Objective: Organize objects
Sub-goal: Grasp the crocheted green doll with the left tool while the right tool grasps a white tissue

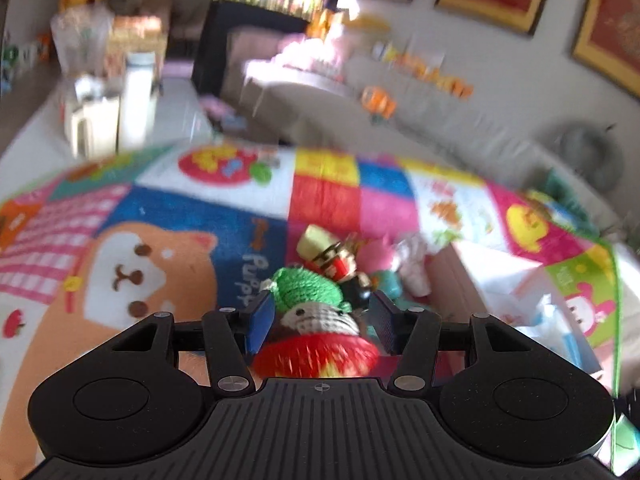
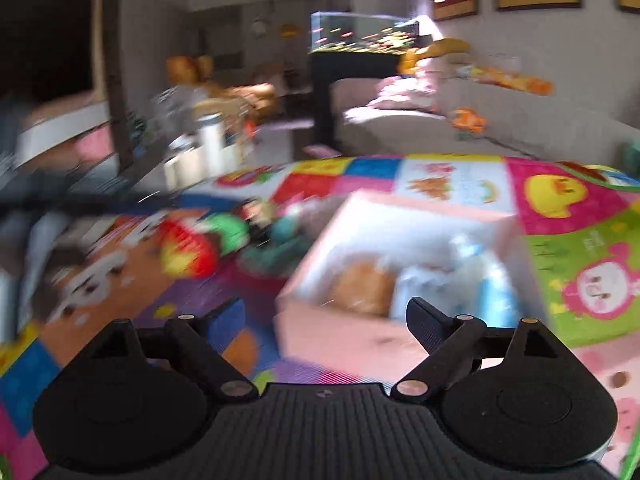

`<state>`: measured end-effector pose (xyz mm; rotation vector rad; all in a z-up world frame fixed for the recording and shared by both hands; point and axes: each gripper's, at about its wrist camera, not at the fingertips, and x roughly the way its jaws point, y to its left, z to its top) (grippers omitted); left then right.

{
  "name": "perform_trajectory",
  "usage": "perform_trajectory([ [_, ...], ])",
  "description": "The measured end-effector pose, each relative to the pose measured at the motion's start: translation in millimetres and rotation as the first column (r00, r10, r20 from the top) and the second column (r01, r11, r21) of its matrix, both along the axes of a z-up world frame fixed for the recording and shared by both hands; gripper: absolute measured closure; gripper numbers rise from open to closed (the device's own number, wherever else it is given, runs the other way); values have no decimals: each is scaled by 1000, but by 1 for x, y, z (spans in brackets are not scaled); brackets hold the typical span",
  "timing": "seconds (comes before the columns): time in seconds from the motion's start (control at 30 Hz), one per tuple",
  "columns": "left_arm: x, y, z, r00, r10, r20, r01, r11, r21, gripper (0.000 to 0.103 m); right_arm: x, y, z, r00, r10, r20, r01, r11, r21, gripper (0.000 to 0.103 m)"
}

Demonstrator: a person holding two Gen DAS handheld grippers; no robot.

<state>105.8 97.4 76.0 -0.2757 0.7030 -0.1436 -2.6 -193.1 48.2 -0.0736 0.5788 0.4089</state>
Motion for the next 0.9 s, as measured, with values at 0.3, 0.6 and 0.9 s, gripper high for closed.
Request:
perform_trajectory([
  [0.3, 48, -22, -34, 975, -53, -218, 66, 997, 51, 35, -22, 26, -25, 994, 101, -50, -103, 994, -35, 1],
  [0.6, -45, -1, -38, 951, -231, -207, 217, 972, -84, 38, -11, 29, 0, 997, 72, 38, -68, 993, -101, 1],
  [0.9, -98, 52, -68, 998, -60, 32, 67, 954, -293, 38, 103, 54, 45, 991, -50, -127, 53, 998, 22, 5],
])
